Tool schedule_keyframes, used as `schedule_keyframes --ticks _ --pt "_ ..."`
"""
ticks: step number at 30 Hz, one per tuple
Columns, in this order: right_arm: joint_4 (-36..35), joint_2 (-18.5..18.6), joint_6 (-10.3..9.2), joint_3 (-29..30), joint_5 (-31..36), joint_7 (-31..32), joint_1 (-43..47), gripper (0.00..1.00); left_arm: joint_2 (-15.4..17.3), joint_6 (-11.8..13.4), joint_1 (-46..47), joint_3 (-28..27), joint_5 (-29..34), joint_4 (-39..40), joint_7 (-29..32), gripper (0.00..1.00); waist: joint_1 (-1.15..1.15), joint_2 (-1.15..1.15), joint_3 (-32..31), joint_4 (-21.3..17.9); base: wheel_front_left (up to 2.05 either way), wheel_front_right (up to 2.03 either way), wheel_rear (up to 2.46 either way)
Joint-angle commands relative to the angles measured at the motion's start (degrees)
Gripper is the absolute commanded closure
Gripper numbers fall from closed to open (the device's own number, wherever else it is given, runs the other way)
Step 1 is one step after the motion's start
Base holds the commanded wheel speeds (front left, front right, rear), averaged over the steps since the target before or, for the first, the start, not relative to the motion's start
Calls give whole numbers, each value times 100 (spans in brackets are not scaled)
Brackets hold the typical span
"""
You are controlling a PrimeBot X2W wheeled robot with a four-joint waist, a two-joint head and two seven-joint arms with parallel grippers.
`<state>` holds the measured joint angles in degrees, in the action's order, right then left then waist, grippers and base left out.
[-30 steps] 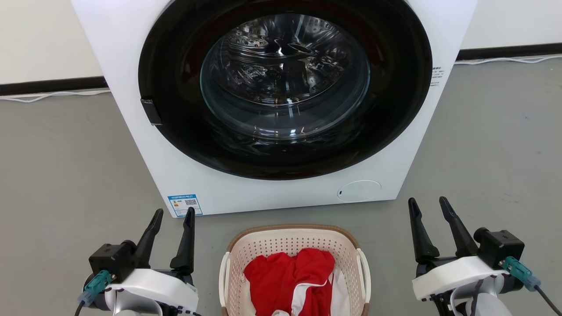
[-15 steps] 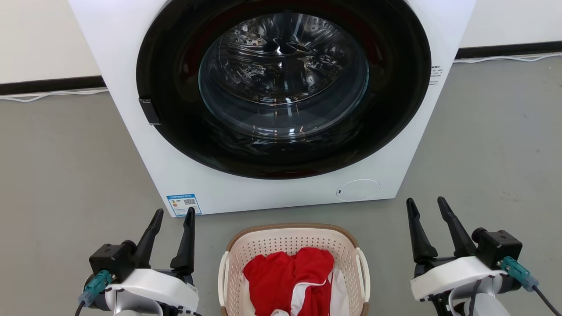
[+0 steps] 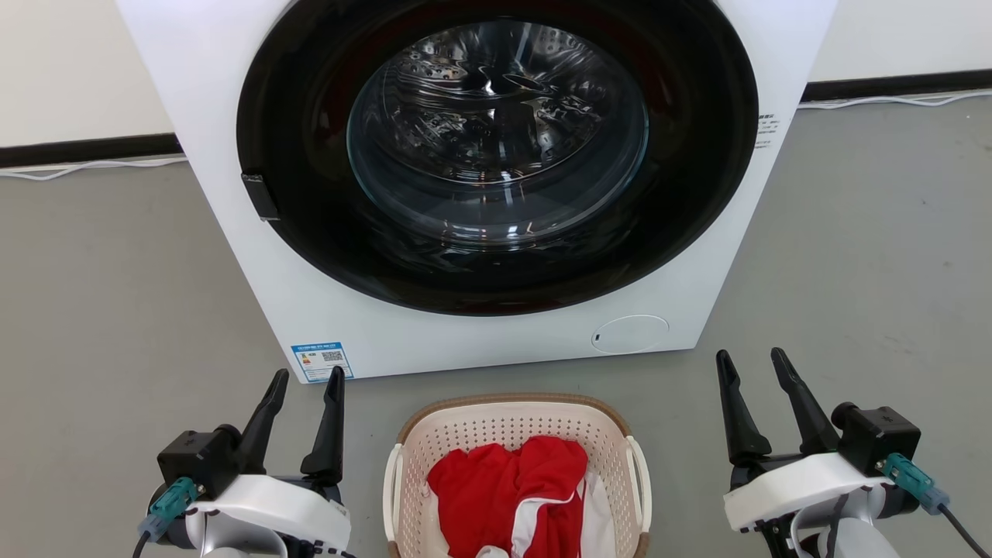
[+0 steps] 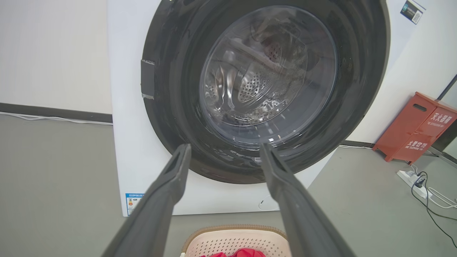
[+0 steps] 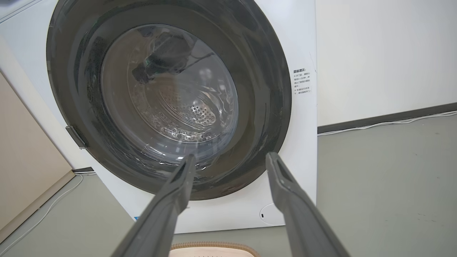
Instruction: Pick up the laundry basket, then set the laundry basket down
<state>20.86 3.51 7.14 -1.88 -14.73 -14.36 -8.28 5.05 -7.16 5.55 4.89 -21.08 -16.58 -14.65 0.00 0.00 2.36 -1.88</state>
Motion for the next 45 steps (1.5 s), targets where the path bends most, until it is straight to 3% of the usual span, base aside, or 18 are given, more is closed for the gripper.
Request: schedule_keyframes --ticks 1,5,6,16,21,45 --pt "-131 2 35 -139 38 -63 -148 0 44 -33 125 -174 32 134 -35 0 0 0 1 -3 0 0 0" --pt "-132 1 35 -139 37 -63 -147 0 60 -33 120 -88 -37 87 -35 0 0 0 11 -15 0 0 0" --pt "34 -4 -4 -2 -4 2 7 100 5 1 -9 101 -44 -88 1 100 0 0 12 -16 0 0 0" --pt "129 -36 -4 44 -426 127 97 100 -32 -1 -104 38 -430 -216 117 100 13 0 -13 -5 0 0 0" --pt "97 -37 -3 76 -733 208 103 100 -40 -2 -95 -11 -711 -201 200 100 1 0 -11 3 0 0 0" --pt "-75 -43 6 243 -2282 621 124 100 -79 -9 -56 -262 -2122 -103 624 100 0 0 -56 44 0 0 0"
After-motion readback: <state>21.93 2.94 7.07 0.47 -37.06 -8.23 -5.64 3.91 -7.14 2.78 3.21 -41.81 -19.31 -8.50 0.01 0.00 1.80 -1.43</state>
